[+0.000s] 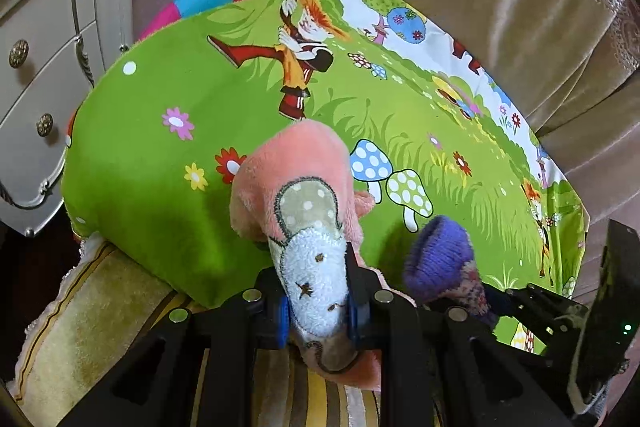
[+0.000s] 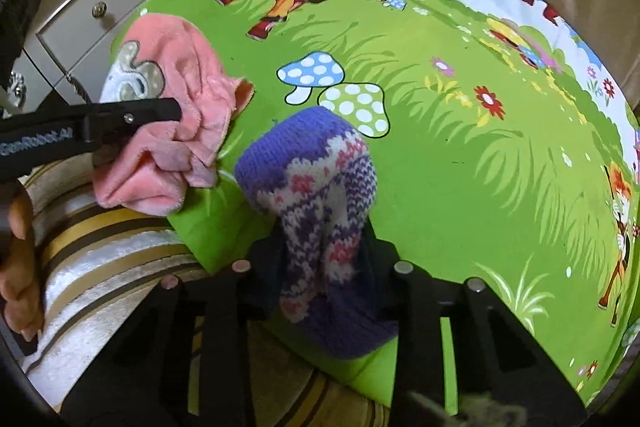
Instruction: Organize soft objects
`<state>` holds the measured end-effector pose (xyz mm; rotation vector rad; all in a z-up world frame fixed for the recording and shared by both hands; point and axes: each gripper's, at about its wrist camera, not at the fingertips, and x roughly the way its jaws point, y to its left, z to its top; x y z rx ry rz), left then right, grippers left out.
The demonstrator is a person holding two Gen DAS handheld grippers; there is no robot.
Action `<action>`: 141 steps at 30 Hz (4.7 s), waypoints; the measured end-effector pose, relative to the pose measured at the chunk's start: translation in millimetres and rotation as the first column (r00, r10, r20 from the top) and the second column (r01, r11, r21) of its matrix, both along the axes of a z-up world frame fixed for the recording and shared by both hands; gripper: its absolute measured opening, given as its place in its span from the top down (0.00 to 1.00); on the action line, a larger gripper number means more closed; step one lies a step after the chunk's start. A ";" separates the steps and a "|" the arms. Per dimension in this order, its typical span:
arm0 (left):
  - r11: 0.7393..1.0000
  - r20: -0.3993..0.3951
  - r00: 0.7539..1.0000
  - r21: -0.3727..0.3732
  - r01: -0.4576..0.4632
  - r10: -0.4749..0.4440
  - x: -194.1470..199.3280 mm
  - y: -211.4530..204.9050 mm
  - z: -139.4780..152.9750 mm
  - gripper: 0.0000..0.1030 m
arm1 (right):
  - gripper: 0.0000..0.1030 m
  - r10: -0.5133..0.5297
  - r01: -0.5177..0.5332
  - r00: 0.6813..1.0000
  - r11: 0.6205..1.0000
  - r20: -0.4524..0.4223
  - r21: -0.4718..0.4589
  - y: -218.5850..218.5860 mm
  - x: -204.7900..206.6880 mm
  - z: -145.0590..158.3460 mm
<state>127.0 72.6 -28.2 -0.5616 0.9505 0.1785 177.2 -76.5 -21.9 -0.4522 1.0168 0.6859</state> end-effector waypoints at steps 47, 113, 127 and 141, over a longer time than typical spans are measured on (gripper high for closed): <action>0.866 0.119 0.867 0.206 0.456 -0.485 -31.3 -256.7 85.6 0.79 | 0.66 -0.623 0.577 0.778 0.759 0.079 0.303 -309.2 -107.5 81.2; 0.584 0.040 0.586 -0.043 0.810 -0.809 -116.4 -357.3 45.6 0.34 | 0.25 -0.939 0.936 0.315 0.331 0.140 0.118 -413.9 -241.0 79.7; 0.598 0.081 0.595 0.025 0.801 -0.800 -135.7 -363.6 44.3 0.13 | 0.24 -0.945 0.944 0.284 0.305 0.160 0.126 -392.7 -290.1 76.9; 0.595 0.069 0.592 0.042 0.802 -0.803 -137.1 -368.4 41.0 0.12 | 0.24 -0.944 0.942 0.292 0.312 0.152 0.125 -392.6 -287.1 74.8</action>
